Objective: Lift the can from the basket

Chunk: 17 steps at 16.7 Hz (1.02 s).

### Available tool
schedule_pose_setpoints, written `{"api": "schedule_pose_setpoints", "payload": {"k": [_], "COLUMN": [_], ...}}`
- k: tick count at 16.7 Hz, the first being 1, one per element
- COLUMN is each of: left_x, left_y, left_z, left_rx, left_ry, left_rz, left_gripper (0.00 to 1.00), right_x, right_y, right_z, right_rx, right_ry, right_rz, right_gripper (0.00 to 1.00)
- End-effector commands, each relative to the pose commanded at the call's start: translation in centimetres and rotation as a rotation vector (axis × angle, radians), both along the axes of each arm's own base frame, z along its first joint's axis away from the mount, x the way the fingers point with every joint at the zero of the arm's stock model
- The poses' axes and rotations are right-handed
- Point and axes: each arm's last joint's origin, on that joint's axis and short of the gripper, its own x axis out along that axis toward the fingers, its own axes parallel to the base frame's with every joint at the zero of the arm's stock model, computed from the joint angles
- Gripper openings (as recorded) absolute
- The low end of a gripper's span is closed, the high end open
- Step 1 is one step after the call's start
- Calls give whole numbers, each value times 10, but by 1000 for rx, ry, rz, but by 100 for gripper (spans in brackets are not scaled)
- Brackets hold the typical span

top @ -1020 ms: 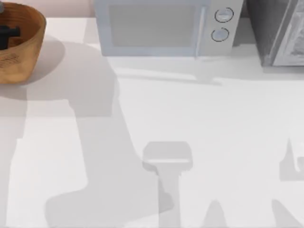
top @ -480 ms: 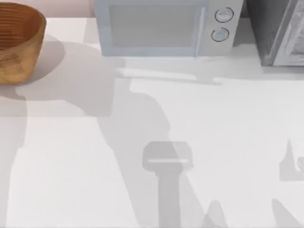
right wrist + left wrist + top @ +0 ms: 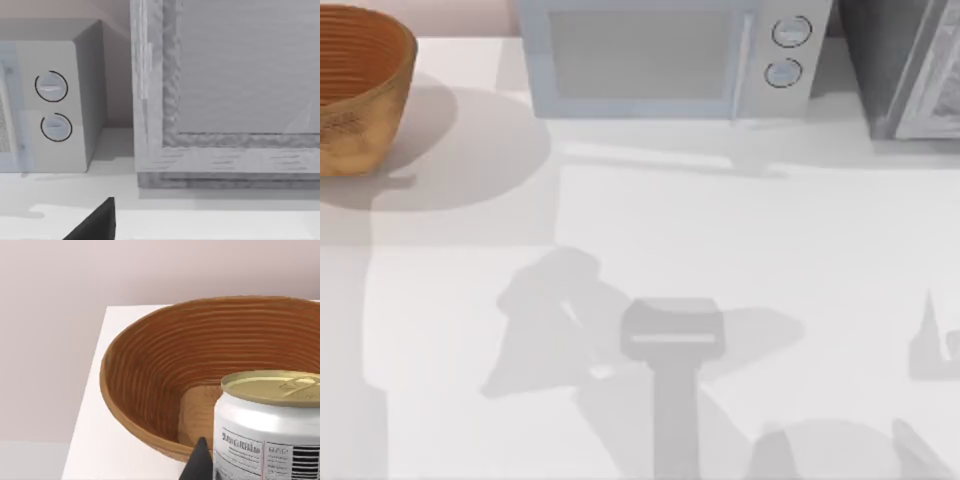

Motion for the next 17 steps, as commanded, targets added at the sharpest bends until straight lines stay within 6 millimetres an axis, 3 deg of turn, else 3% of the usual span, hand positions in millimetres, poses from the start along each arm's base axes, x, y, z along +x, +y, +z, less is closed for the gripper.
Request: {"api": "schedule_pose_setpoints", "payload": {"k": [2, 4, 7, 12, 14, 17], "left_x": [-57, -102, -143, -164, -165, -165], "left_y": [-17, -31, -45, -56, -58, -59], "left_z": [-15, -45, -100, -171, -185, -190], "left_rx": [13, 10, -19, -95, -118, -126], "left_ry": [-138, -257, -396, -520, -536, -540], "left_rz": [-4, -16, -48, -109, -125, -130], "left_gripper": [0, 0, 0, 0, 0, 0], "right_x": [0, 0, 0, 0, 0, 0], "right_y": [0, 0, 0, 0, 0, 0], "right_z": [0, 0, 0, 0, 0, 0], "right_rx": [0, 0, 0, 0, 0, 0], "right_ry": [0, 0, 0, 0, 0, 0], "right_rz": [0, 0, 0, 0, 0, 0], "right_gripper": [100, 100, 100, 100, 100, 100]}}
